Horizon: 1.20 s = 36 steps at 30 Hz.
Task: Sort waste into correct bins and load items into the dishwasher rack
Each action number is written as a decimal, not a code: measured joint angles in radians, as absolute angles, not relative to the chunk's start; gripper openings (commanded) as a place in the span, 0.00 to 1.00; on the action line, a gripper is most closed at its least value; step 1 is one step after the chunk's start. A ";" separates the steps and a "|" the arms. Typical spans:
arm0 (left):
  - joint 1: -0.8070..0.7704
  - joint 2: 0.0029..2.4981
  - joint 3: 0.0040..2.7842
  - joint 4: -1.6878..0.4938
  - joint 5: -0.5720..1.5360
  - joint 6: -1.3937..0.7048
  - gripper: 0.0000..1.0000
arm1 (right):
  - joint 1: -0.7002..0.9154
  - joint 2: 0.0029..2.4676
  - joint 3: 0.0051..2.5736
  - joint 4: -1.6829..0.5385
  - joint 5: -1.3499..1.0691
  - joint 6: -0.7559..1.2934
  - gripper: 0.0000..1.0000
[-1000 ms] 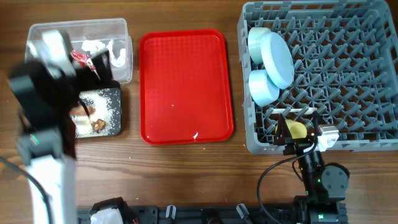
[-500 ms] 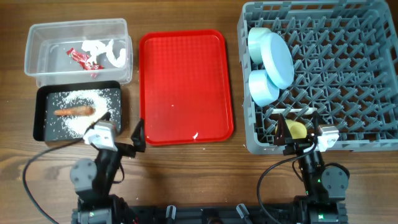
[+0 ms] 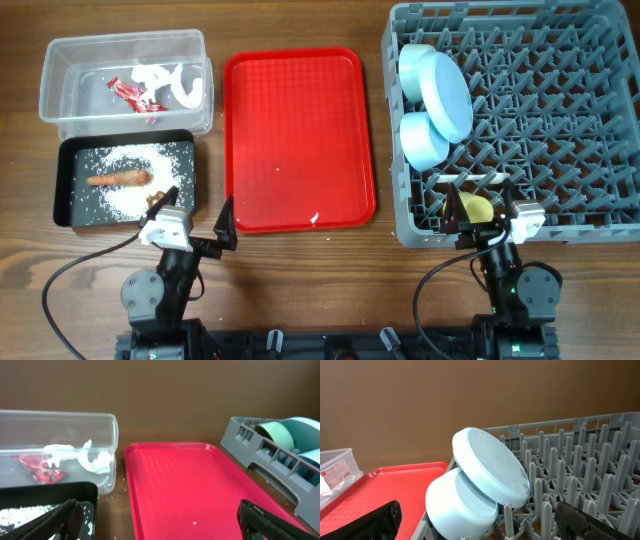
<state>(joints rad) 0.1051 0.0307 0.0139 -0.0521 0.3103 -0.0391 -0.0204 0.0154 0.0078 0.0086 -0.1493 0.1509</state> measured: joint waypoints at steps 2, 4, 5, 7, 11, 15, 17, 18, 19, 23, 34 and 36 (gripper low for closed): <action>0.105 0.019 0.014 -0.052 0.310 -0.039 1.00 | -0.020 0.015 0.008 0.009 -0.149 0.151 1.00; 0.105 0.015 0.014 -0.052 0.310 -0.039 1.00 | -0.020 0.015 0.008 0.009 -0.149 0.151 1.00; 0.105 0.015 0.014 -0.052 0.309 -0.039 1.00 | -0.020 0.015 0.008 0.009 -0.149 0.151 1.00; 0.105 0.015 0.014 -0.052 0.308 -0.039 1.00 | -0.020 0.015 0.008 0.009 -0.149 0.151 1.00; 0.105 0.015 0.014 -0.052 0.307 -0.039 1.00 | -0.020 0.015 0.008 0.009 -0.149 0.151 1.00; 0.105 0.015 0.014 -0.052 0.307 -0.039 1.00 | -0.020 0.015 0.008 0.009 -0.149 0.151 1.00; 0.105 0.015 0.014 -0.052 0.307 -0.039 1.00 | -0.020 0.015 0.008 0.009 -0.149 0.151 1.00; 0.105 0.015 0.014 -0.052 0.307 -0.039 1.00 | -0.020 0.015 0.008 0.009 -0.149 0.151 1.00; 0.105 0.015 0.014 -0.052 0.307 -0.039 1.00 | -0.020 0.015 0.008 0.009 -0.149 0.151 1.00; 0.105 0.015 0.014 -0.052 0.307 -0.039 1.00 | -0.020 0.015 0.008 0.009 -0.149 0.151 0.99; 0.105 0.015 0.014 -0.052 0.307 -0.039 1.00 | -0.020 0.015 0.008 0.009 -0.149 0.151 1.00; 0.105 0.015 0.014 -0.052 0.307 -0.039 1.00 | -0.020 0.015 0.008 0.009 -0.149 0.151 1.00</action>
